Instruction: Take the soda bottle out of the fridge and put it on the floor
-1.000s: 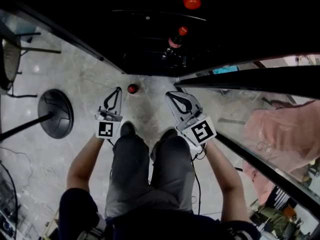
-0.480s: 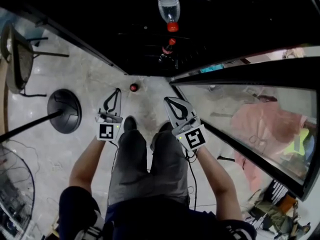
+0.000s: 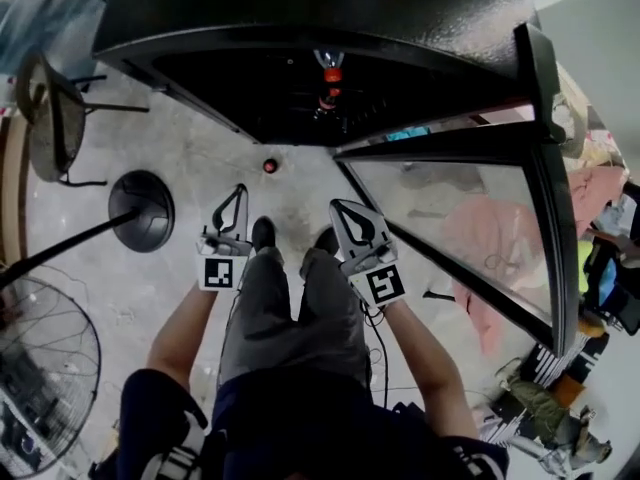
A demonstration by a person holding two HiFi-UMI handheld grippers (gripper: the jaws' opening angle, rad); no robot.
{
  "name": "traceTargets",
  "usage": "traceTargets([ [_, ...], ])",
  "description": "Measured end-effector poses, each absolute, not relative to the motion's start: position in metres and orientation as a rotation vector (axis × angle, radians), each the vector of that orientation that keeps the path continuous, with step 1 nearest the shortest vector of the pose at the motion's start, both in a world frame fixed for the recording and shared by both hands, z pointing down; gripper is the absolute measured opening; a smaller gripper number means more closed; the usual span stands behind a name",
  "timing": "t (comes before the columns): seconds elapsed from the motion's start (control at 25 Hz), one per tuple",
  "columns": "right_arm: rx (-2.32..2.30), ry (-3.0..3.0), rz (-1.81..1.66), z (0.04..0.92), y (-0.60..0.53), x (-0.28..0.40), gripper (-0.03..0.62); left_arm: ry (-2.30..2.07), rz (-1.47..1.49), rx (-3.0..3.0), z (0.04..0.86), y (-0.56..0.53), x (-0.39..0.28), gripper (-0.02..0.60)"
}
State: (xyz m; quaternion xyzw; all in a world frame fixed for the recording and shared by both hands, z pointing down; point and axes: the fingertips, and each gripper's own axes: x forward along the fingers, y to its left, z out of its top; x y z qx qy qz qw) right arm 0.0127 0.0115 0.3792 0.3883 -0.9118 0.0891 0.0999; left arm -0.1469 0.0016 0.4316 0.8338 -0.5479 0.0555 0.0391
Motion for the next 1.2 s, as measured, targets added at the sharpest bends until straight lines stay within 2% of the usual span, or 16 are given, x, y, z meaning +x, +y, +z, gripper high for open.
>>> traceTargets([
  [0.76, 1.398, -2.636, 0.181, 0.194, 0.019, 0.052, 0.017, -1.693, 0.172, 2.593, 0.231, 0.003, -0.14, 0.023],
  [1.2, 1.57, -2.616, 0.103, 0.124, 0.044, 0.083, 0.017, -1.726, 0.149, 2.619, 0.159, 0.018, -0.14, 0.023],
])
